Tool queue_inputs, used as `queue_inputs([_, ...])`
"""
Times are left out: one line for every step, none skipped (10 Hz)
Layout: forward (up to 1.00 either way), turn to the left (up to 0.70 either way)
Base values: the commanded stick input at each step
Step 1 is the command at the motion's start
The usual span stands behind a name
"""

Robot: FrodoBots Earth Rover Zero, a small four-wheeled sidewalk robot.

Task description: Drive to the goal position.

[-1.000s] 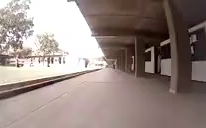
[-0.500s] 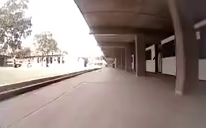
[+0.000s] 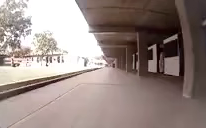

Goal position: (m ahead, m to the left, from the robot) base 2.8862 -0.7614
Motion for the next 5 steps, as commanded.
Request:
queue_inputs([0.5,0.0])
queue_inputs([0.5,0.0])
queue_inputs([0.5,0.0])
queue_inputs([0.5,0.0])
queue_inputs([0.5,0.0])
